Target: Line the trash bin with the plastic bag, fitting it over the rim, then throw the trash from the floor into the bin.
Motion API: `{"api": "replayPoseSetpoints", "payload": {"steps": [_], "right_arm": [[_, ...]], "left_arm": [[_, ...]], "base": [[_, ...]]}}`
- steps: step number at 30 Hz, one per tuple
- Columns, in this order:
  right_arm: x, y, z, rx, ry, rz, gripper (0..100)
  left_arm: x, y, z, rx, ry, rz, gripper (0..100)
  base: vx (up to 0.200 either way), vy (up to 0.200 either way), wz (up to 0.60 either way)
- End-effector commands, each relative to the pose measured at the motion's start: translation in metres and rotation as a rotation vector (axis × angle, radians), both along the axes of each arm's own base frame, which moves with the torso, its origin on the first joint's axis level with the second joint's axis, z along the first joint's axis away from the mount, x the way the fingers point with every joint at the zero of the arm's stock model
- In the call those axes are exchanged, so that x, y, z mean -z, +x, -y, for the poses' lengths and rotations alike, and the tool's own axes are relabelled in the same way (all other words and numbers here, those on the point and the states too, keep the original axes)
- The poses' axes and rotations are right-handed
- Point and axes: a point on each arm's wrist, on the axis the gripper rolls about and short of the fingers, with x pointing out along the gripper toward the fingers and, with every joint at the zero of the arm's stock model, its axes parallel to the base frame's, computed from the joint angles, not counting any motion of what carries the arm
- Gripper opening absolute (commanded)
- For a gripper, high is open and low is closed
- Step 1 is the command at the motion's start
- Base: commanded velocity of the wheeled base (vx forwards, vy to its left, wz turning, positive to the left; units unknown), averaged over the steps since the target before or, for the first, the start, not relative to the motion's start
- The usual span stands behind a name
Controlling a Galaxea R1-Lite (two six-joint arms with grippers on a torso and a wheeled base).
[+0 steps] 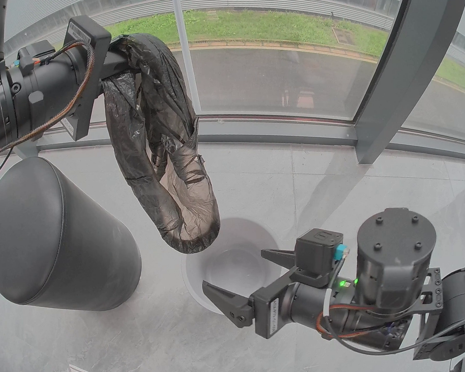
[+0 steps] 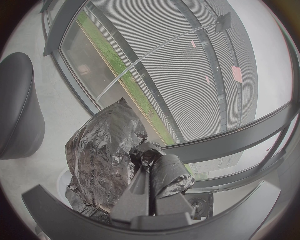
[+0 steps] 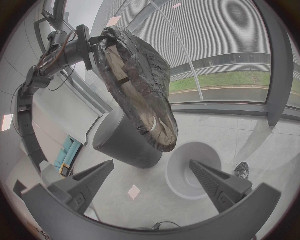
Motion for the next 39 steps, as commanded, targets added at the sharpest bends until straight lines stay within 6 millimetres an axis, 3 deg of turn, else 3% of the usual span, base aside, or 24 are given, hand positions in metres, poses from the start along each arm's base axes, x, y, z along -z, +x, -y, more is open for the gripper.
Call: {"api": "replayPoseSetpoints", "payload": {"steps": [1,5,16,24,39], "right_arm": [[0.041,0.032,-0.019,0.066,-0.04,-0.005,100],[0.06,0.056,-0.036,0.165,-0.032,0.038,100],[0.06,0.088,-0.075,0.2,0.001,0.127,100],[0.053,0.104,-0.077,0.235,-0.004,0.18,100],[0.054,0.102,-0.077,0.24,-0.002,0.184,100]], "left_arm": [[-0.002,-0.001,0.005,0.019,-0.012,-0.002,0],[-0.006,-0.006,0.004,0.034,-0.022,0.008,0],[-0.012,-0.021,-0.003,0.112,-0.087,-0.007,0],[-0.013,-0.028,-0.008,0.147,-0.109,-0.035,0],[-0.016,-0.034,-0.011,0.173,-0.126,-0.042,0]], "base": [[0.0,0.0,0.0],[0.0,0.0,0.0],[0.0,0.0,0.0],[0.0,0.0,0.0],[0.0,0.0,0.0]]}}
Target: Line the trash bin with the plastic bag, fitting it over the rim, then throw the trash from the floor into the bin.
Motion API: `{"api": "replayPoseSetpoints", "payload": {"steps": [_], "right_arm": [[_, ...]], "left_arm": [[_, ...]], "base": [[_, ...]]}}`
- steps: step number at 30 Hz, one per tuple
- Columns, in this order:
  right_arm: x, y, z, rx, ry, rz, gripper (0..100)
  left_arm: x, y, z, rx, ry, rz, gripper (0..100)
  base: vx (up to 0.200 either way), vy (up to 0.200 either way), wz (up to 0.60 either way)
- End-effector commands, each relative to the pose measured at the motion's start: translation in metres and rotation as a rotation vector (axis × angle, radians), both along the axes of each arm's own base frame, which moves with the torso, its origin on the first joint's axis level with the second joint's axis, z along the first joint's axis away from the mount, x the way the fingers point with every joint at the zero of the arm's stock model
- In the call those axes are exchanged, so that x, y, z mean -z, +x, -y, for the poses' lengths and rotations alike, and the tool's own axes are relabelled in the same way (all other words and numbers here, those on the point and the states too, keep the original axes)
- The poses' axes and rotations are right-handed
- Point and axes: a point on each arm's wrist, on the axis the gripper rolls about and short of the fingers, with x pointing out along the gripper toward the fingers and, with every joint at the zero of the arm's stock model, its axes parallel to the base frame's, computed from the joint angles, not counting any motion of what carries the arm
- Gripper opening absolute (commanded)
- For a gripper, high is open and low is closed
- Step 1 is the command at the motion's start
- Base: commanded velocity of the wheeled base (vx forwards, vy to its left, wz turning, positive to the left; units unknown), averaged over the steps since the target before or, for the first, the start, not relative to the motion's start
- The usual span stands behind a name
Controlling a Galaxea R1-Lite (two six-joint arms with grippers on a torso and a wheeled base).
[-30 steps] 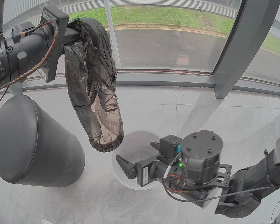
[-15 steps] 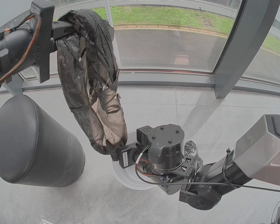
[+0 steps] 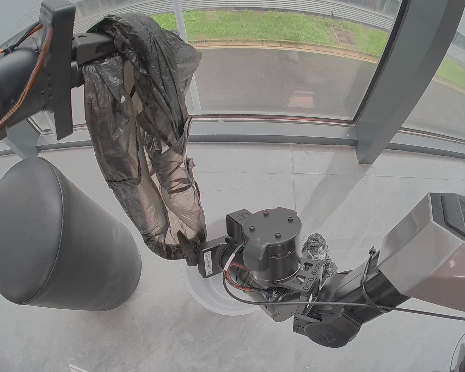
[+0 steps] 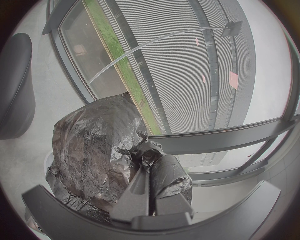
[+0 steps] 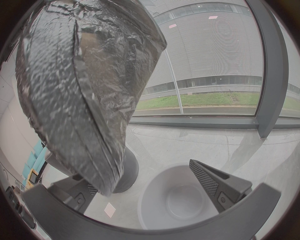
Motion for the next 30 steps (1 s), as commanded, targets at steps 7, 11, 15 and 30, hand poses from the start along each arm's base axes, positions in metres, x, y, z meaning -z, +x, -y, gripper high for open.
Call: {"api": "replayPoseSetpoints", "payload": {"steps": [7,11,15,30], "right_arm": [[0.001,-0.003,-0.002,-0.008,-0.004,-0.003,0],[0.003,-0.005,-0.001,-0.012,-0.008,-0.007,0],[0.007,-0.006,0.0,-0.012,-0.016,-0.015,0],[0.012,-0.051,0.015,-0.152,-0.072,-0.034,0]], "left_arm": [[0.001,-0.004,-0.003,0.012,0.001,-0.001,0],[0.003,-0.001,-0.001,0.012,0.006,-0.009,0],[0.004,0.0,0.0,0.013,0.008,-0.013,0],[0.023,0.004,0.001,0.001,0.051,-0.046,0]], "base": [[0.0,0.0,0.0],[0.0,0.0,0.0],[0.0,0.0,0.0],[0.0,0.0,0.0]]}}
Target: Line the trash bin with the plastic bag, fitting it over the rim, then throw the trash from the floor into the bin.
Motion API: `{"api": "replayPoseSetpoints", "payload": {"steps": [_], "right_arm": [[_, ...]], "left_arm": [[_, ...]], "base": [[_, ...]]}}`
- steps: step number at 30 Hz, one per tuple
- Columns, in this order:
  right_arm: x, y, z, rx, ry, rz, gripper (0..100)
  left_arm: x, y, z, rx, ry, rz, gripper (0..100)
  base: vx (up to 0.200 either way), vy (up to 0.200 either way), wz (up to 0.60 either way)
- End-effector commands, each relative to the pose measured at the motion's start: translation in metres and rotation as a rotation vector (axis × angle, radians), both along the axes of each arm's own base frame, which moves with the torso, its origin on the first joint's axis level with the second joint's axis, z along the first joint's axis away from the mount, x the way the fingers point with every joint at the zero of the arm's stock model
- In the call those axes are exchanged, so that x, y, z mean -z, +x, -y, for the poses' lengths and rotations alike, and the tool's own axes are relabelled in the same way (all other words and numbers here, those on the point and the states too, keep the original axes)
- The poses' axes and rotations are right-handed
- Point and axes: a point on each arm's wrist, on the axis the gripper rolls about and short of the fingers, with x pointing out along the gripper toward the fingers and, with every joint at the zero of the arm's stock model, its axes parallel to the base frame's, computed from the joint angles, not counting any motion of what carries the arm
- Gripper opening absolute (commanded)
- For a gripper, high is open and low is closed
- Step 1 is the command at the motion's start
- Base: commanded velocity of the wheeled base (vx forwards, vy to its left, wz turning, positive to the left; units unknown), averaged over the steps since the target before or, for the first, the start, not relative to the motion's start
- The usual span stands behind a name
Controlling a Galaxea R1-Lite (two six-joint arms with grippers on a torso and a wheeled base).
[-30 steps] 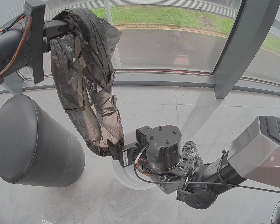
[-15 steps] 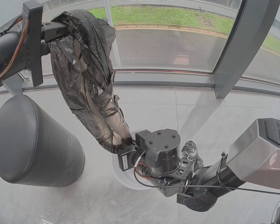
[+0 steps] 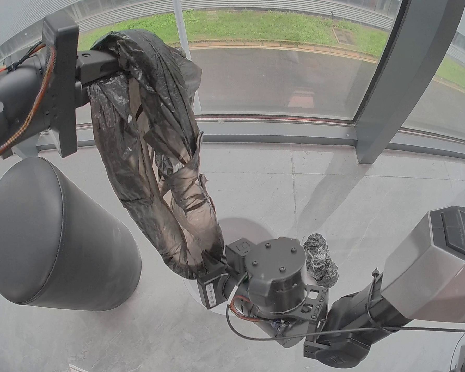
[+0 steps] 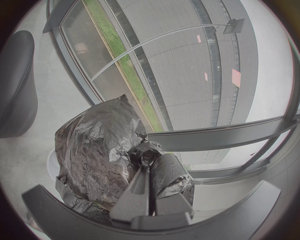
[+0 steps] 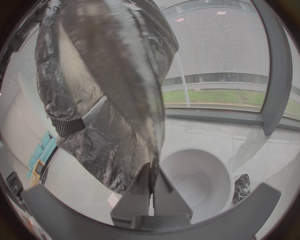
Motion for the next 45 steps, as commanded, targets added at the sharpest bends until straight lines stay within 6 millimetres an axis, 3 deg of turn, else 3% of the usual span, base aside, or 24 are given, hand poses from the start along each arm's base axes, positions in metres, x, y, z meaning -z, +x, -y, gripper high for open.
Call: {"api": "replayPoseSetpoints", "payload": {"steps": [1,7,15,20,28,31,38,45], "right_arm": [[-0.008,-0.027,0.018,-0.122,-0.024,-0.01,0],[-0.022,-0.05,0.049,-0.33,-0.023,-0.049,0],[-0.04,-0.056,0.077,-0.392,-0.019,-0.095,0],[-0.051,-0.062,0.085,-0.455,-0.007,-0.17,0],[-0.062,-0.066,0.095,-0.473,-0.019,-0.201,0],[-0.077,-0.062,0.103,-0.467,-0.043,-0.257,0],[-0.105,-0.052,0.116,-0.511,0.026,-0.425,0],[-0.107,-0.051,0.119,-0.501,-0.007,-0.488,0]], "left_arm": [[0.013,0.004,0.0,-0.013,0.034,-0.024,0],[0.032,0.012,-0.004,-0.022,0.065,-0.064,0],[0.063,0.026,-0.007,-0.03,0.086,-0.083,0],[0.086,0.028,-0.007,-0.025,0.17,-0.109,0],[0.1,0.025,-0.008,-0.016,0.197,-0.078,0],[0.112,0.024,-0.008,-0.009,0.225,-0.109,0],[0.122,0.021,-0.009,0.025,0.231,-0.143,0],[0.127,0.015,-0.012,0.061,0.196,-0.197,0]], "base": [[0.0,0.0,0.0],[0.0,0.0,0.0],[0.0,0.0,0.0],[0.0,0.0,0.0],[0.0,0.0,0.0],[0.0,0.0,0.0],[0.0,0.0,0.0],[0.0,0.0,0.0]]}}
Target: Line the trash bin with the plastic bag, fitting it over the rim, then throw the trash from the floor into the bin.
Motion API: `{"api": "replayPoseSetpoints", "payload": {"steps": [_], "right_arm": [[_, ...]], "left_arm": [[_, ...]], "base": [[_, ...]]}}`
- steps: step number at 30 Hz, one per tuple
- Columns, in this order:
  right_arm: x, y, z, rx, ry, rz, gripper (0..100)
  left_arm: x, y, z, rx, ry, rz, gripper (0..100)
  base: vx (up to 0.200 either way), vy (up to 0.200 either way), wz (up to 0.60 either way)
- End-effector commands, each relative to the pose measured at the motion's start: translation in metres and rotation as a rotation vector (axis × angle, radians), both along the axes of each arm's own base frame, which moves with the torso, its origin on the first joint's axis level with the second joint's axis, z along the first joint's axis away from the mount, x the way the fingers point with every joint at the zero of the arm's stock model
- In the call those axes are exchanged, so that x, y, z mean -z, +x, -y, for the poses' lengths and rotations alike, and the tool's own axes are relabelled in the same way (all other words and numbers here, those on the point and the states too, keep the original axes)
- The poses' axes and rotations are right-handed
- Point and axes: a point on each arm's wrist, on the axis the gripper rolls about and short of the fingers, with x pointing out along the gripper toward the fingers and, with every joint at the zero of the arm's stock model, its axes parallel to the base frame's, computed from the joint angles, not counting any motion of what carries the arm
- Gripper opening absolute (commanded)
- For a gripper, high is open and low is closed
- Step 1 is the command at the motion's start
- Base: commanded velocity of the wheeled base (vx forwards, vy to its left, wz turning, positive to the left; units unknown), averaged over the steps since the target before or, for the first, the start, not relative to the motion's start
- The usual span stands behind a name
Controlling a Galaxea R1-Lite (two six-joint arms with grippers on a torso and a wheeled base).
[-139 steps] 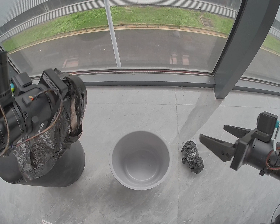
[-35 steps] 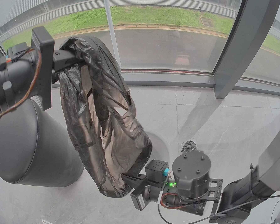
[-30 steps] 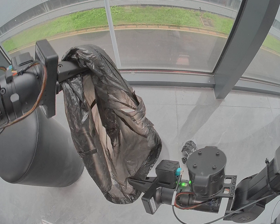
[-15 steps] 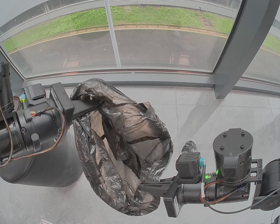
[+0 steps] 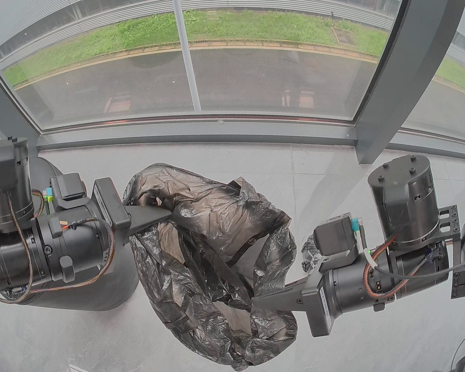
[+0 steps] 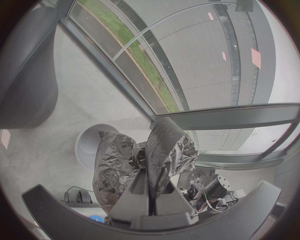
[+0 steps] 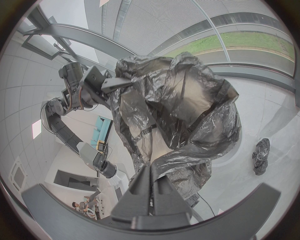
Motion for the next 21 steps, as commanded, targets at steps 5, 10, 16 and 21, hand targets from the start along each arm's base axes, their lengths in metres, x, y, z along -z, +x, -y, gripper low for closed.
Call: {"api": "replayPoseSetpoints", "payload": {"steps": [5,10,16,21], "right_arm": [[-0.015,0.0,0.005,-0.019,-0.006,-0.037,0],[-0.023,-0.001,0.005,-0.053,-0.039,-0.097,0],[-0.034,-0.001,0.009,-0.045,-0.052,-0.11,0],[-0.045,-0.004,0.011,-0.04,-0.082,-0.145,0]], "left_arm": [[0.008,-0.007,-0.002,0.048,-0.021,-0.053,0],[0.014,-0.007,-0.002,0.064,-0.01,-0.07,0],[0.017,-0.01,-0.004,0.07,0.001,-0.062,0],[0.018,-0.013,-0.001,0.088,0.004,-0.066,0]], "base": [[0.0,0.0,0.0],[0.0,0.0,0.0],[0.0,0.0,0.0],[0.0,0.0,0.0]]}}
